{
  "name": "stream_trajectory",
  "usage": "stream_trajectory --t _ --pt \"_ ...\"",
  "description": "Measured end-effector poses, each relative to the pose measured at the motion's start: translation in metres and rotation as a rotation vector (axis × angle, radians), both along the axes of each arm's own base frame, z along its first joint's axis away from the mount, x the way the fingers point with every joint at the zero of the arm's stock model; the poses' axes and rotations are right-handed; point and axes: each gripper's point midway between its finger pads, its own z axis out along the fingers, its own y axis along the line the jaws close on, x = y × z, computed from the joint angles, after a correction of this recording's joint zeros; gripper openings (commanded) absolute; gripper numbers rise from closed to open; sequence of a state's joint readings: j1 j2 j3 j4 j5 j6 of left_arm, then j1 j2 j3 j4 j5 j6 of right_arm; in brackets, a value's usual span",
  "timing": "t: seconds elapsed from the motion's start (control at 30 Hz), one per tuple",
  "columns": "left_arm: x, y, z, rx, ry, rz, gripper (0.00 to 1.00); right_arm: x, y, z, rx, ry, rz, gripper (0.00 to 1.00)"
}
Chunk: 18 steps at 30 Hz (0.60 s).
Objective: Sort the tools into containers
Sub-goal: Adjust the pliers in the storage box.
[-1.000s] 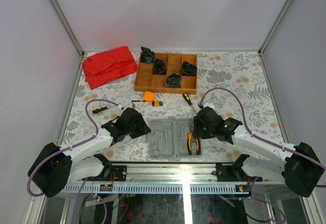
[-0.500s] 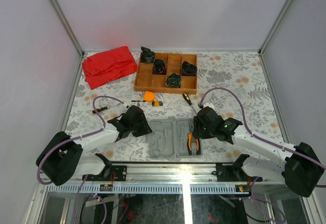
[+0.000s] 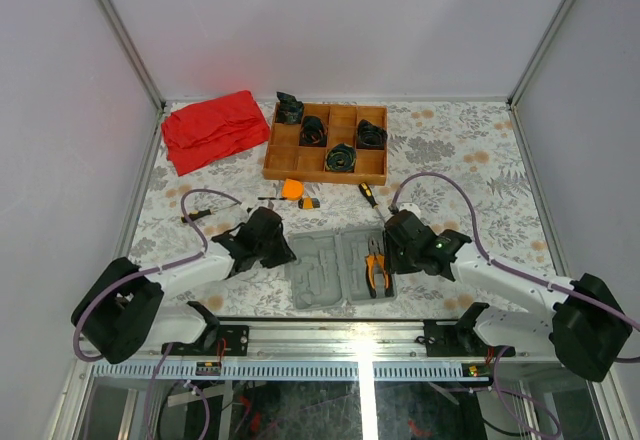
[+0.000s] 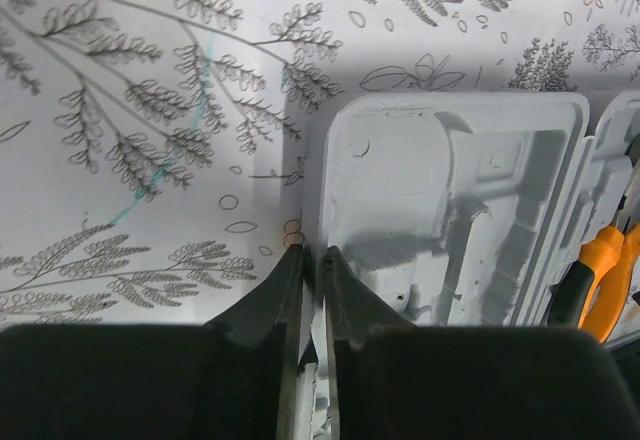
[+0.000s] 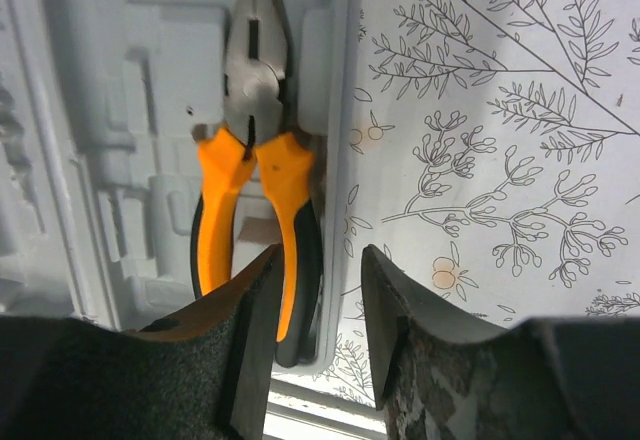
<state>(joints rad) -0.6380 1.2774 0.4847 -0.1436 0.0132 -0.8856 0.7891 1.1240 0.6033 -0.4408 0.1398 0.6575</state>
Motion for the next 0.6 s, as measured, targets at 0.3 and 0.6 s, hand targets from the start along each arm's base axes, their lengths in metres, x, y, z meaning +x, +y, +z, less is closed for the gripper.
stream_trajectory --t 0.3,0.6 --pt "-0.0068 0.0089 0.0004 -0.001 0.005 0.043 0.03 -0.0037 0.0023 -0.0040 -0.008 0.026 0.039 0.37" --pt "-0.0070 0.0089 -0.0001 0.000 0.006 0.042 0.05 0.0038 0.0079 -0.0039 -0.028 0.019 0.074 0.30"
